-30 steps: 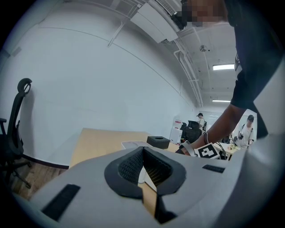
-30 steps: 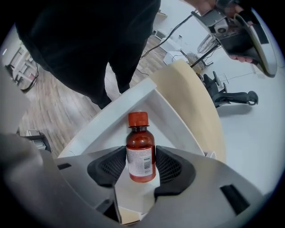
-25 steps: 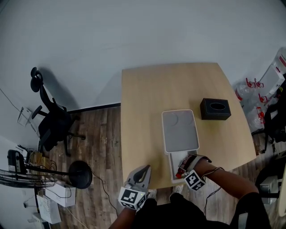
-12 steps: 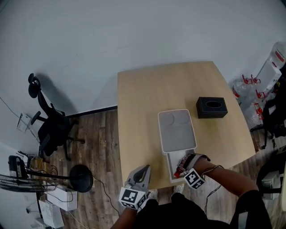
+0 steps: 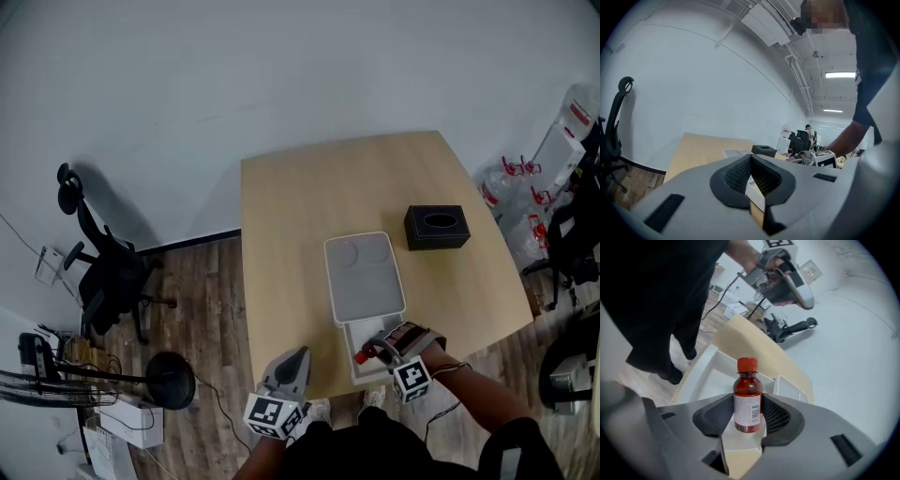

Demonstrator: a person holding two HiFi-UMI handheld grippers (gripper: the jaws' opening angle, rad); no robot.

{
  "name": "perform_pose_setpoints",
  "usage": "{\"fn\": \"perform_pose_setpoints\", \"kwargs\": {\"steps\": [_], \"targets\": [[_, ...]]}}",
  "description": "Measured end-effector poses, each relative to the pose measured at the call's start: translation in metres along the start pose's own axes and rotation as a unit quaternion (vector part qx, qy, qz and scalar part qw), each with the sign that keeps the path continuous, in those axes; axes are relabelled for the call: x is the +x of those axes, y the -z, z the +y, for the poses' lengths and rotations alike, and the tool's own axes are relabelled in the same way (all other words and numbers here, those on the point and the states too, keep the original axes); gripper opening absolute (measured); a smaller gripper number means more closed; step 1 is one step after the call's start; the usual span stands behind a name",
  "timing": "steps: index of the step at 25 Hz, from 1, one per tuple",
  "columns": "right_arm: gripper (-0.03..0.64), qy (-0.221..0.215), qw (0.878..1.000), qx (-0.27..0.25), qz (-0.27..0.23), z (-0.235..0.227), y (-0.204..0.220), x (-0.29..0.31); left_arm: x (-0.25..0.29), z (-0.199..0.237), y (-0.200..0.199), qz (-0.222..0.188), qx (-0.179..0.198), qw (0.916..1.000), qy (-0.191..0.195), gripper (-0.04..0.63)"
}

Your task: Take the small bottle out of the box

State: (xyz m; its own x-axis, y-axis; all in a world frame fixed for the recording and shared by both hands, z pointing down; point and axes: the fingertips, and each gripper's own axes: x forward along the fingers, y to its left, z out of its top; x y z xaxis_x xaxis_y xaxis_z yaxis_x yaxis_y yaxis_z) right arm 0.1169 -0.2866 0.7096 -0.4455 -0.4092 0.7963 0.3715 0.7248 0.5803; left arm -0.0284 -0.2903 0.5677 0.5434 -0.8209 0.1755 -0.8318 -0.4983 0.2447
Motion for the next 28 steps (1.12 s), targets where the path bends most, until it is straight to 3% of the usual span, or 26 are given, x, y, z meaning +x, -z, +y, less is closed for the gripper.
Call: {"fn": "perform_pose_setpoints", "kwargs": {"steps": [4, 8, 12, 18, 24, 28], "targets": [[0.204, 0.066, 0.994, 0.085, -0.011, -0.025, -0.006, -0.023, 0.003, 0.0, -0.009, -0.012, -0.004, 0.9999, 0.0, 0.012], [0.204, 0.131, 0.971, 0.198, -0.039, -0.049, -0.011, -0.049, 0.006, -0.005, -0.013, -0.016, 0.001, 0.9999, 0.003, 0.012], [0.204, 0.196, 0.928, 0.31, -0.073, -0.082, -0.015, -0.074, 0.01, -0.007, -0.019, -0.023, 0.004, 0.9997, 0.004, 0.012], [0.204, 0.264, 0.856, 0.424, -0.133, -0.122, -0.017, -0.106, 0.01, 0.003, -0.035, -0.039, 0.005, 0.9992, -0.006, 0.012], [0.206, 0.322, 0.789, 0.488, -0.189, -0.15, -0.018, -0.137, 0.019, 0.003, -0.057, -0.058, 0.028, 0.9979, -0.006, 0.012], [0.206, 0.336, 0.735, 0.536, -0.242, -0.163, -0.014, -0.159, 0.024, -0.004, -0.071, -0.067, 0.042, 0.9969, -0.003, 0.012]]}}
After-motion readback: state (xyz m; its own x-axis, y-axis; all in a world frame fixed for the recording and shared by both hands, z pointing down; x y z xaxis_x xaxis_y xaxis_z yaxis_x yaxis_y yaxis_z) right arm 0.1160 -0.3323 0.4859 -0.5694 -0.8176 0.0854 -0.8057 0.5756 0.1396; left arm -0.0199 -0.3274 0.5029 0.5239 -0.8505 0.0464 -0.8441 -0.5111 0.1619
